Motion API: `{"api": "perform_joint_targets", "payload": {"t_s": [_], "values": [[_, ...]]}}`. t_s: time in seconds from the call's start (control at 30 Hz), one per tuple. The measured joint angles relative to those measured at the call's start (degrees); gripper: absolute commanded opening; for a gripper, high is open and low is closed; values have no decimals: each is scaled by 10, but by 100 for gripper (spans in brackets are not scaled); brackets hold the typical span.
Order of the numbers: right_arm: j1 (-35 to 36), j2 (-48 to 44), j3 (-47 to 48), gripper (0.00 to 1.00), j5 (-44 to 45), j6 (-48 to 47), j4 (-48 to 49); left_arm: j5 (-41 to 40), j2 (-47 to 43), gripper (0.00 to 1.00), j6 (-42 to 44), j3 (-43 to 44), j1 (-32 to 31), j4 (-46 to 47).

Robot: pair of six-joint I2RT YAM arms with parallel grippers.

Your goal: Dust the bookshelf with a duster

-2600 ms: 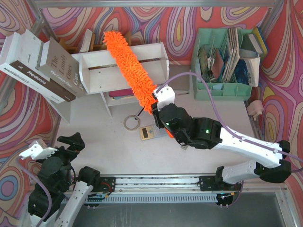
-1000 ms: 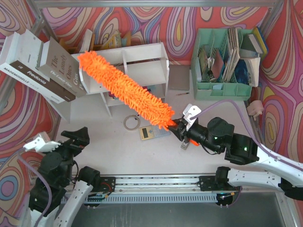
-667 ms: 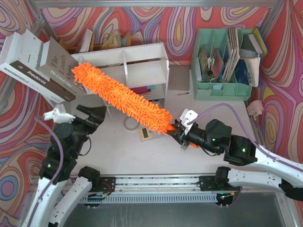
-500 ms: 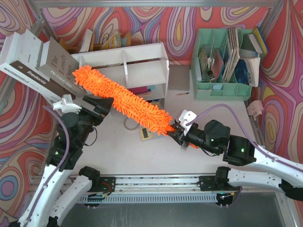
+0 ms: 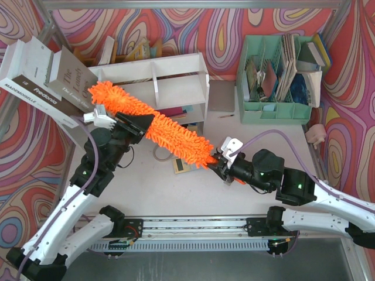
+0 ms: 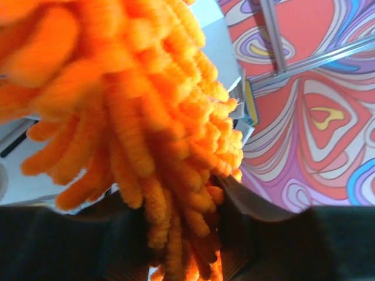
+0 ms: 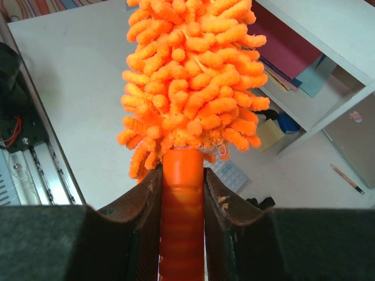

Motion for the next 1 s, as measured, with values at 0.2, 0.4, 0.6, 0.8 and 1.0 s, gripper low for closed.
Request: {"api": "perform_joint_targets", "payload": {"t_s": [0.2,0.4,0.6,0.8,1.0], "values": [[2,-27,0,25,31,11,-26,-94,2,4,-15,2,-92,47],[7,-66,-1,45,57,15,-46,-278,-17,0,-38,-19,-237,90],[5,-71,-1,66,131,22,-46,-428,-26,0,-89,-52,-317,87],[2,-76,-1,82,178,24,-12,-496,-81,0,-146,-70,-348,-21],[2,-88,-1,86,213,23,24,-532,-154,0,-242,-125,-349,-157]]}}
